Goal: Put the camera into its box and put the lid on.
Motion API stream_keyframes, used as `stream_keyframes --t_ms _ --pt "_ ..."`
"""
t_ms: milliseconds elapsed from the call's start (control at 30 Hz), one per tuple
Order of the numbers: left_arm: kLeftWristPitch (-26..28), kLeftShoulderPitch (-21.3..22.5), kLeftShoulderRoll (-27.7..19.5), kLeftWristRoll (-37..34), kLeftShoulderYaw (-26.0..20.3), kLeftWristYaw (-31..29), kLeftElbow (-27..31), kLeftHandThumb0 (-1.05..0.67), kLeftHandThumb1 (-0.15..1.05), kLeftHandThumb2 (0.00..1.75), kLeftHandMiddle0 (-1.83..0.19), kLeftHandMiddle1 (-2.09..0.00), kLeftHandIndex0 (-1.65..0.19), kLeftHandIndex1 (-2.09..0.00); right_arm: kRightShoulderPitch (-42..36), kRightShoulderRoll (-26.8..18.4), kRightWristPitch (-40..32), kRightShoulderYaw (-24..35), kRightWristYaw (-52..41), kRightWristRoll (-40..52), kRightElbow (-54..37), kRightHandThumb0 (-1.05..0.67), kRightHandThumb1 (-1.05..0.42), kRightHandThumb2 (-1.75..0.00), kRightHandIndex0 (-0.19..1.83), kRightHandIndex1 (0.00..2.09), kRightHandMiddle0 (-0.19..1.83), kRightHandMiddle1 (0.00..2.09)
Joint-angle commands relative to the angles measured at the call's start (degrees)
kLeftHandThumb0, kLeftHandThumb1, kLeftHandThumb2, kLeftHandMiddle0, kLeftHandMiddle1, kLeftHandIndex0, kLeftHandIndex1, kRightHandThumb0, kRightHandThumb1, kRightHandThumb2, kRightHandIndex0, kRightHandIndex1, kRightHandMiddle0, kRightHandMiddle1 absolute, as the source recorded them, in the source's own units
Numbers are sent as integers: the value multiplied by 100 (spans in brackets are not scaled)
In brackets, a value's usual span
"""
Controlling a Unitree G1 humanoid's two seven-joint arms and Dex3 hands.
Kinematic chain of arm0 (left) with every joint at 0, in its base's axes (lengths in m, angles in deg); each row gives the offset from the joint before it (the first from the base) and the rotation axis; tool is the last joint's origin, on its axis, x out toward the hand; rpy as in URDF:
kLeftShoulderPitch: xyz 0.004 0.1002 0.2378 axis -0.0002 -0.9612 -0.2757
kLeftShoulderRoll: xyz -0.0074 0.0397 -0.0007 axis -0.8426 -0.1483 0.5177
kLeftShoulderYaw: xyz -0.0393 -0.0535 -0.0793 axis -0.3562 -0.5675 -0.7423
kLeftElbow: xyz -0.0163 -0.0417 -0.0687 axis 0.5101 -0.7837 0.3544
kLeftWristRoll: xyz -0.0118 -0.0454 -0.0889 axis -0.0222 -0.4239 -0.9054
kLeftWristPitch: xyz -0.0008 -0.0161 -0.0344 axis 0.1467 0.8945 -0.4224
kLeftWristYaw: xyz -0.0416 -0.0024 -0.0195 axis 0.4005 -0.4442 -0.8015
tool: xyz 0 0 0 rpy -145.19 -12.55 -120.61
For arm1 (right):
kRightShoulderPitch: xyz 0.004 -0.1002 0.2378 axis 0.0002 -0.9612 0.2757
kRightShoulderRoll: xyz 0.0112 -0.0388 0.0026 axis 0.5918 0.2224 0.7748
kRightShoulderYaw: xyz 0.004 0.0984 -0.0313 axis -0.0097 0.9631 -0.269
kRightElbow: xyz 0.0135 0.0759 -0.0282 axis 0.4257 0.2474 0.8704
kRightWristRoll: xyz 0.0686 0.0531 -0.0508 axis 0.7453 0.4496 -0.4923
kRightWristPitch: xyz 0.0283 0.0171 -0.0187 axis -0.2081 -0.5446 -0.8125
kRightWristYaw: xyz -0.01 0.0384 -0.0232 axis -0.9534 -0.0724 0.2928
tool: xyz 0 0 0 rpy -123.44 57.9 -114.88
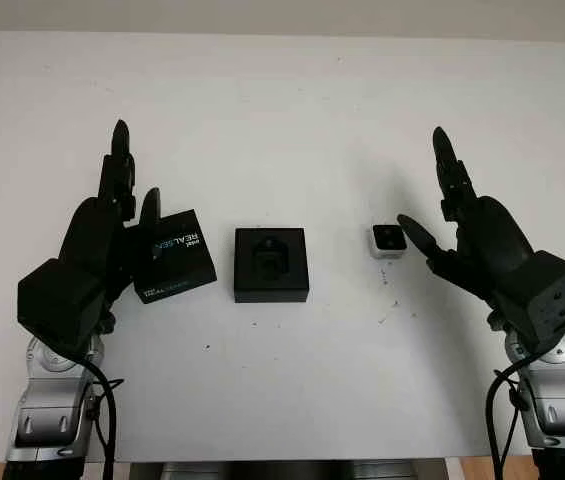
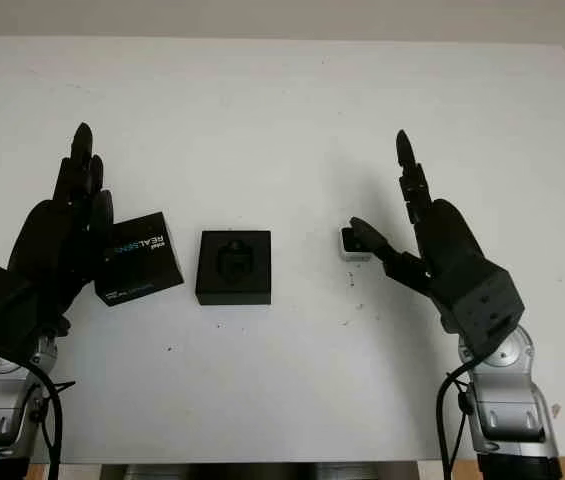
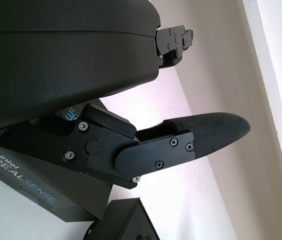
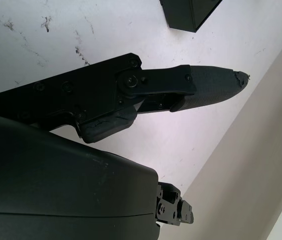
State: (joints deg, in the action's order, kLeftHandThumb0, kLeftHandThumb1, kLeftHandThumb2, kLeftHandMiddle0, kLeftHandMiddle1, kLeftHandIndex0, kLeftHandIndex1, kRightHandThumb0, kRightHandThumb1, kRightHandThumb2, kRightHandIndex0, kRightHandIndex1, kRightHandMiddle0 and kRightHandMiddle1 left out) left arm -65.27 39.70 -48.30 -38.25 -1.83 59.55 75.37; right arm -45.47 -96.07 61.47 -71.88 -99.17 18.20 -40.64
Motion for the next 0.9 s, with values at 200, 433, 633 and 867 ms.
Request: stream_keyframes --t_ms 200,433,633,867 --pt "45 -72 3 -7 14 -5 146 -83 105 71 17 -5 19 -4 -76 -11 35 -11 2 0 -37 -90 -105 -33 -19 0 -19 1" --pt "28 -56 -19 -14 -7 -18 104 -83 105 71 17 -5 19 -3 0 -156 127 -43 110 -336 74 -90 -103 -12 -19 0 -17 5" --pt "0 -73 -4 -14 -25 9 118 -84 105 71 17 -5 19 -3 199 -679 103 -123 101 -1056 205 -93 -93 -4 -3 9 3 12" --pt "-19 -21 -5 -21 -49 32 64 -84 105 71 17 -6 19 -3 479 -1237 630 -241 -183 -1292 762 -82 -81 -4 5 10 22 13"
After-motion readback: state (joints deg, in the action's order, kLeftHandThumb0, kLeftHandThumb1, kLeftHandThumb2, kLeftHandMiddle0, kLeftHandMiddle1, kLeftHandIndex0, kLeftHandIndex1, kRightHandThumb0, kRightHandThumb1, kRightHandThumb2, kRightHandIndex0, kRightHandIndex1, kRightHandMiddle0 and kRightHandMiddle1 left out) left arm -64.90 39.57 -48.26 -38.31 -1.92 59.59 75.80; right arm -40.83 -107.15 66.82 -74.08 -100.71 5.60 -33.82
